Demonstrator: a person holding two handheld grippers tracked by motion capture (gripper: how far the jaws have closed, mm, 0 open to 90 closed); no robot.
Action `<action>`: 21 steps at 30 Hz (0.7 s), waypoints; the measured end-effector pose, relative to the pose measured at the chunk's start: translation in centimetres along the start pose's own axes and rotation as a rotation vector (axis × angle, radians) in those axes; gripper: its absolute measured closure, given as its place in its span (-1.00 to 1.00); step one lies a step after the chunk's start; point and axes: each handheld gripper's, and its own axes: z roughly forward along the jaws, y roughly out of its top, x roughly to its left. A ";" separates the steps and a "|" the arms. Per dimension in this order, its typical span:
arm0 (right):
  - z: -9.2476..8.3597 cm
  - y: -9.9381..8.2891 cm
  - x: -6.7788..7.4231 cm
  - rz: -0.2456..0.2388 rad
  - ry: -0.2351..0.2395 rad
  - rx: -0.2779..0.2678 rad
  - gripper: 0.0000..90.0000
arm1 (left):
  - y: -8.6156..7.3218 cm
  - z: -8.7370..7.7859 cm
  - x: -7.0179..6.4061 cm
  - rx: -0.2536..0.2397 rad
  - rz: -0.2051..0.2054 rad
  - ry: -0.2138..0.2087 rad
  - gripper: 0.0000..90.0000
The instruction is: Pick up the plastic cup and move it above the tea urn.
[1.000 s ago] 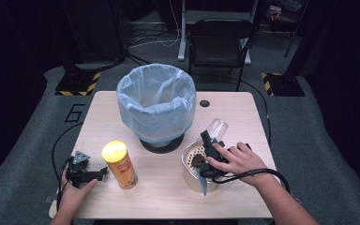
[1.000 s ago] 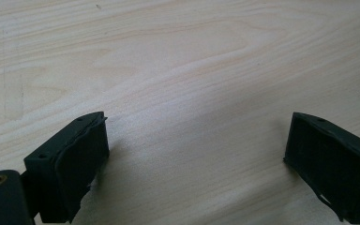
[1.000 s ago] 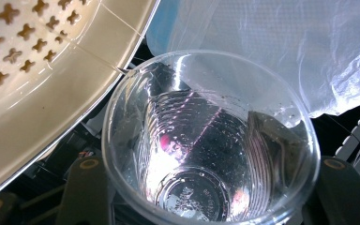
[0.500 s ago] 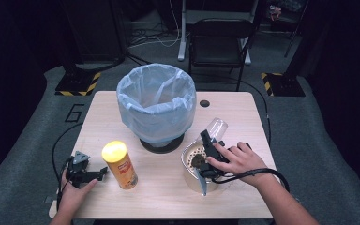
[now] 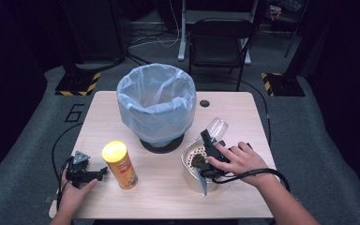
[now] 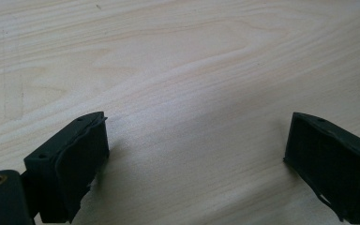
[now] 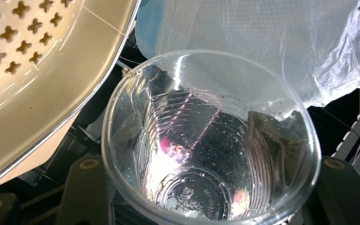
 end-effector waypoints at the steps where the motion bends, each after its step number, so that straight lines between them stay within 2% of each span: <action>1: 0.0 0.0 0.0 0.004 -0.001 0.000 -0.11 | 0.0 0.0 0.0 0.000 0.000 0.000 -0.86; 3: -0.1 0.0 0.0 0.018 -0.003 0.008 -0.11 | 0.0 0.0 0.0 0.000 -0.001 0.000 -0.86; 4: -0.1 -0.2 -0.7 -0.077 0.011 0.018 -0.11 | 0.0 0.0 0.0 0.001 0.000 0.000 -0.86; 13: -0.2 -0.2 -0.8 -0.065 0.000 0.020 -0.11 | 0.0 0.0 0.0 0.001 -0.001 -0.001 -0.86; 14: -0.1 -0.1 -0.3 0.000 -0.010 0.010 -0.11 | 0.0 0.0 0.0 0.001 -0.001 -0.001 -0.86; 15: -0.1 -0.1 -0.3 0.005 -0.013 0.001 -0.10 | 0.0 0.0 0.0 0.000 0.000 0.000 -0.86; 16: -0.1 0.0 -0.2 0.037 -0.018 -0.001 -0.11 | 0.0 0.0 0.0 0.000 0.000 0.000 -0.86; 17: -0.3 -0.1 -0.7 -0.006 -0.058 0.020 -0.10 | 0.0 0.0 0.0 0.000 0.000 0.000 -0.86; 19: -0.3 -0.2 -0.6 0.028 -0.076 0.026 -0.11 | 0.0 0.0 0.0 0.000 0.000 0.000 -0.86; 21: -0.4 -0.2 -0.6 0.092 -0.128 0.038 -0.11 | 0.0 0.0 0.0 0.000 0.000 0.000 -0.86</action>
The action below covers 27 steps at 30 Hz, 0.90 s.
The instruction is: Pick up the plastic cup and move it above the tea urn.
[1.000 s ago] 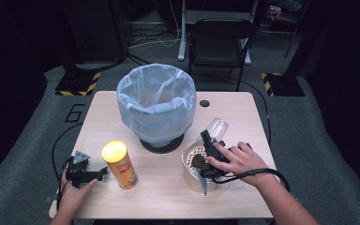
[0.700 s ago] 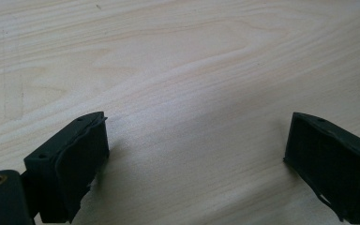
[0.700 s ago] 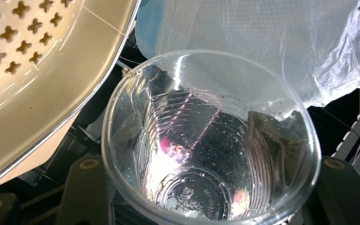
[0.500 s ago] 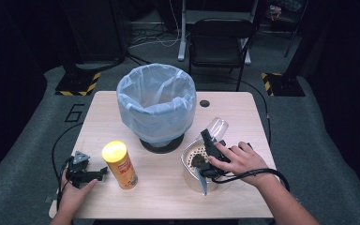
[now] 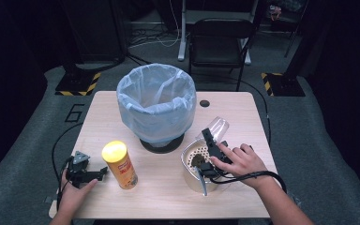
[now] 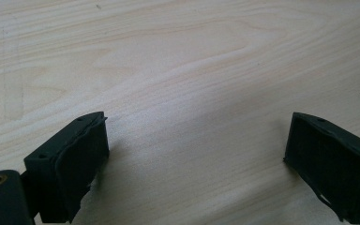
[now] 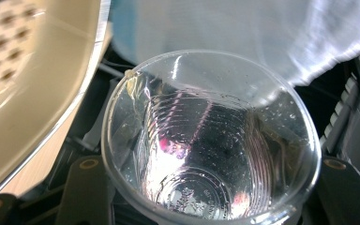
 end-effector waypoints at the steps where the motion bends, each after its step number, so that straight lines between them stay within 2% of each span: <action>1: 0.0 -0.1 0.0 0.046 -0.011 0.005 -0.11 | 0.0 0.0 0.0 0.000 0.000 0.000 -0.86; 2: 0.1 -0.1 -0.2 0.086 -0.018 0.003 -0.12 | 0.0 0.0 0.0 0.000 0.000 0.000 -0.86; 3: 0.2 -0.2 -0.4 0.159 -0.027 0.008 -0.12 | 0.0 0.0 0.0 0.000 0.000 0.000 -0.86; 5: 0.3 -0.6 -0.7 0.333 -0.050 -0.001 -0.12 | 0.0 0.0 0.0 0.000 0.000 0.000 -0.86; 6: 0.4 -0.8 -1.0 0.427 -0.063 0.001 -0.13 | 0.0 0.0 0.0 0.000 0.000 0.000 -0.86; 7: 0.3 -0.9 -1.4 0.558 -0.051 0.017 -0.13 | 0.0 0.0 0.0 0.000 0.000 0.000 -0.86; 8: 0.4 -1.3 -1.9 0.716 -0.049 0.005 -0.13 | 0.0 0.0 0.0 0.000 0.000 0.000 -0.86; 11: 0.5 -2.2 -2.6 0.961 -0.053 -0.014 -0.13 | 0.0 0.0 0.0 0.001 0.000 0.000 -0.86; 12: 0.5 -2.5 -2.8 1.060 -0.045 -0.029 -0.13 | 0.0 0.0 0.0 0.000 0.000 0.000 -0.86; 13: 0.6 -3.0 -3.0 1.180 -0.022 -0.049 -0.13 | 0.0 0.0 0.0 0.001 0.000 -0.002 -0.86; 14: 0.6 -3.4 -3.1 1.268 -0.014 -0.059 -0.13 | 0.0 0.0 0.0 0.001 0.000 -0.001 -0.86; 15: 0.7 -3.7 -3.1 1.333 0.005 -0.073 -0.13 | 0.0 0.0 0.0 0.002 -0.006 -0.006 -0.86; 16: 0.8 -4.0 -3.2 1.400 0.032 -0.087 -0.13 | 0.0 0.0 0.0 0.002 -0.006 -0.005 -0.86; 17: 1.0 -4.5 -3.3 1.523 0.081 -0.116 -0.13 | 0.0 0.0 0.0 0.002 -0.006 -0.006 -0.86; 19: 1.2 -5.5 -3.2 1.700 0.169 -0.173 -0.14 | 0.0 0.0 0.0 0.002 -0.006 -0.006 -0.86; 20: 1.2 -5.8 -3.1 1.771 0.204 -0.198 -0.14 | 0.0 0.0 0.0 0.002 -0.006 -0.006 -0.86; 21: 1.4 -6.3 -2.9 1.882 0.283 -0.246 -0.14 | 0.0 0.0 0.0 0.002 -0.006 -0.006 -0.86; 23: 1.6 -7.0 -2.5 2.043 0.392 -0.335 -0.15 | 0.0 0.0 0.0 0.001 -0.007 -0.004 -0.86; 25: 1.6 -7.4 -2.4 2.114 0.445 -0.381 -0.15 | 0.0 0.0 0.0 0.001 -0.007 -0.004 -0.86; 27: 1.5 -7.8 -2.5 2.150 0.486 -0.411 -0.14 | 0.0 0.0 0.0 0.002 -0.002 -0.001 -0.86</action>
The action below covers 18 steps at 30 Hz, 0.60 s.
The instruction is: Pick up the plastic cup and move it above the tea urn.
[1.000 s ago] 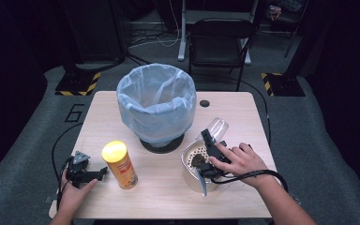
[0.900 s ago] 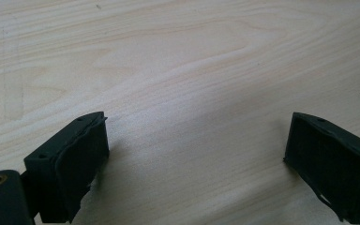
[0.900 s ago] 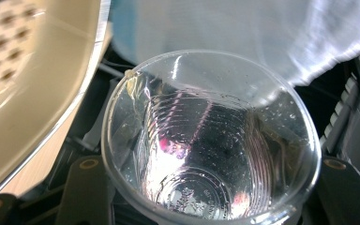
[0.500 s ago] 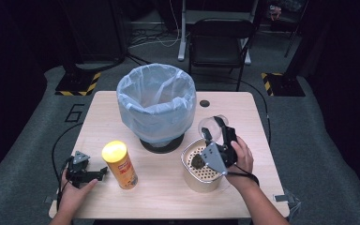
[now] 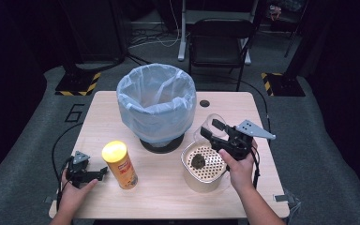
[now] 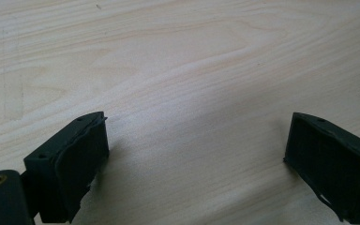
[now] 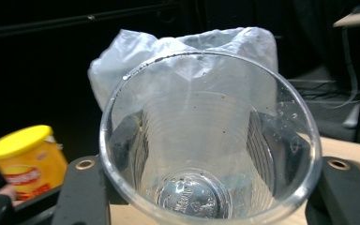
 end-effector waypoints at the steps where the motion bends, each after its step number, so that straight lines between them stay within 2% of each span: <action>1: -0.1 0.1 0.0 0.000 -0.001 0.002 -0.14 | 0.0 0.0 0.0 0.000 0.001 0.000 -0.86; 4: -0.3 0.3 0.2 -0.014 -0.015 0.008 -0.15 | 0.0 0.0 0.0 0.000 0.001 0.000 -0.86; 11: -0.2 0.6 0.5 -0.087 -0.041 0.046 -0.15 | 0.0 0.0 0.0 0.000 0.001 0.000 -0.86; 14: -0.3 1.1 1.0 -0.141 -0.048 0.053 -0.15 | 0.0 0.0 0.0 0.001 0.001 0.000 -0.86; 17: -0.4 1.3 1.2 -0.143 -0.044 0.055 -0.15 | 0.0 0.0 0.0 0.001 0.001 0.000 -0.86; 18: -0.5 1.4 1.3 -0.126 -0.045 0.062 -0.15 | 0.0 0.0 0.0 0.000 0.001 0.000 -0.86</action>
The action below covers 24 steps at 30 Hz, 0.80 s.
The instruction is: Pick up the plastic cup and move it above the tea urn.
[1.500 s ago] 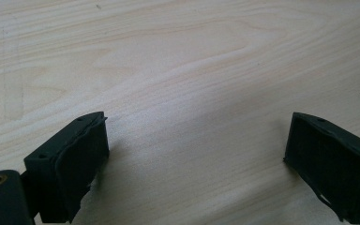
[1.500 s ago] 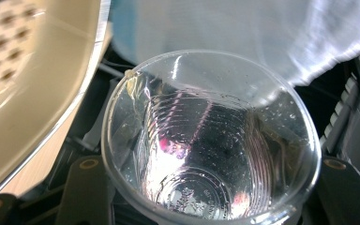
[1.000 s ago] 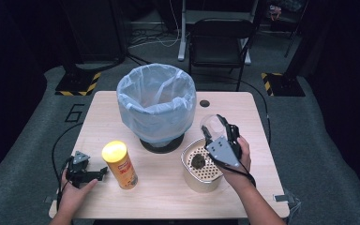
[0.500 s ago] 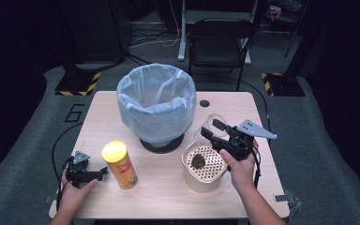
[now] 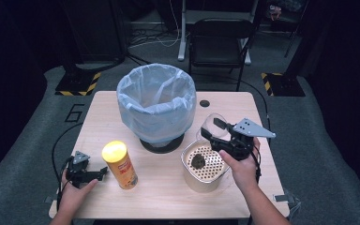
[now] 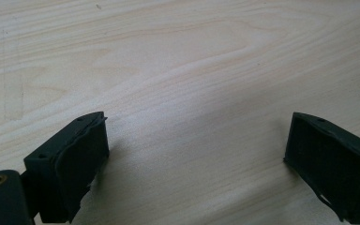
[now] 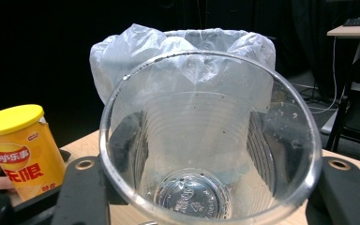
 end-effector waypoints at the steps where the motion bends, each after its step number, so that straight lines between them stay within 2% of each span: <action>1: 0.0 0.1 0.0 -0.018 -0.003 -0.004 -0.15 | 0.0 0.0 0.0 0.000 0.000 0.000 -0.86; 4: -0.2 1.1 0.2 -0.042 -0.010 -0.001 -0.15 | 0.0 0.0 0.0 0.000 0.000 0.000 -0.86; 7: -0.3 2.2 0.3 -0.033 0.004 -0.002 -0.15 | 0.0 0.0 0.0 0.000 -0.001 0.000 -0.86; 12: -0.3 4.4 0.6 -0.082 -0.006 -0.014 -0.15 | 0.0 0.0 0.0 0.000 0.000 0.000 -0.86; 16: 0.0 5.9 0.7 -0.087 -0.001 -0.018 -0.15 | 0.0 0.0 0.0 -0.001 0.001 0.001 -0.86; 20: 1.3 8.1 0.6 -0.106 0.005 -0.007 -0.16 | 0.0 0.0 0.0 -0.001 0.001 0.001 -0.86; 24: 3.5 10.4 0.7 -0.116 0.003 -0.012 -0.16 | 0.0 0.0 0.0 -0.001 0.002 0.001 -0.86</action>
